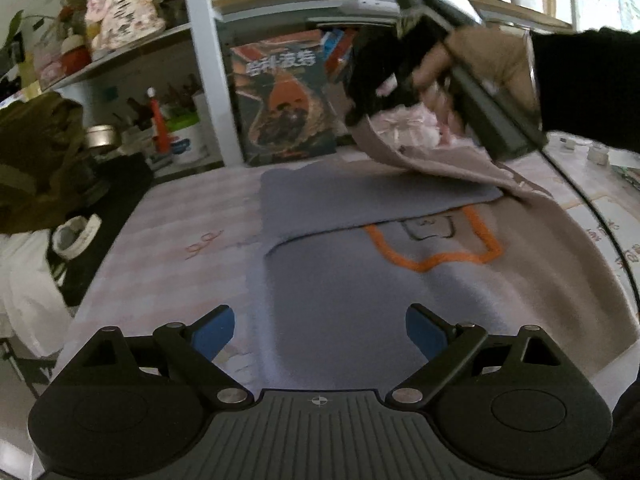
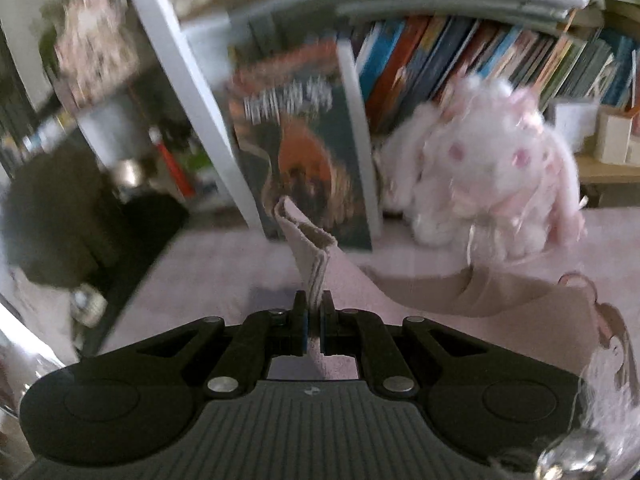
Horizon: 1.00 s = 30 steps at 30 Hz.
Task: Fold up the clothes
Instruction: 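Lift the beige sleeve with the right tool, fold it across the body, release, then move both tools to the side edges of the sweater body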
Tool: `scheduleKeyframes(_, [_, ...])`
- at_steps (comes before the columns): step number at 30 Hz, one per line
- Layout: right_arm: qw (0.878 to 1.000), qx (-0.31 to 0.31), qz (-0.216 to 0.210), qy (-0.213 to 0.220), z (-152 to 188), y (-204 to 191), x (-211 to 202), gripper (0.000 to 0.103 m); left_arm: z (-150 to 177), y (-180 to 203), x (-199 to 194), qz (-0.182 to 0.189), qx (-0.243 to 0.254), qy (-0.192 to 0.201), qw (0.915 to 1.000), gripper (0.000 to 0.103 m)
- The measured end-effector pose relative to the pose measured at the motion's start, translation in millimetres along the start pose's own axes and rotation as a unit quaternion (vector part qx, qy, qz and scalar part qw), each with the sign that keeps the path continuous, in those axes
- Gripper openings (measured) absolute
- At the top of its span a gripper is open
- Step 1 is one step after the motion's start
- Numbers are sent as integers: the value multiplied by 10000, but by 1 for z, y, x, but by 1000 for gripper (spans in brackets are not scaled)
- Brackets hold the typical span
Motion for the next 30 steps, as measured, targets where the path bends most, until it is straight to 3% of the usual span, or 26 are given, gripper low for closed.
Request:
scheduleKeyframes(5, [9989,-16,88,-457,18,-5,32,13,6,-14,-6,-88,-95,7,9999,95])
scheduleKeyframes(6, [9985,-46,29,-549,22,-8,35,18,6,-15,-7,-93,-103,18,9999,95])
scheduleKeyframes(7, [9981,-74,-35,-615,26,-11,37,35,6,-16,-7,-91,-109,31,9999,95])
scheduleKeyframes(8, [9979,-98,-106,-628,30,-12,34,46,6,-17,-8,-74,-106,47,9999,95])
scheduleKeyframes(12, [9974,-196,-353,-603,46,-15,11,52,5,-14,-7,70,-51,116,9999,95])
scheduleKeyframes(16, [9981,-153,-310,-503,67,-6,-28,54,4,-9,-4,246,29,138,9996,95])
scheduleKeyframes(19, [9991,-115,-20,-402,93,8,-59,55,3,-4,-1,440,73,149,9989,95])
scheduleKeyframes(25, [9948,-1,981,-273,159,44,-126,56,0,8,9,872,104,16,9961,95])
scheduleKeyframes(30, [9865,322,1586,-238,213,68,-172,59,-1,20,9,951,111,-83,9954,95])
Point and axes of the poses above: each gripper's, at about its wrist camera, not at the fingertips, and x roughly the way its jaws point, y to its right, z to its underside, the point moved 2 cm from there along x, roughly the way its jaws point, and after that the axes turned 4 degrees about -y, right-handed, at the moved point
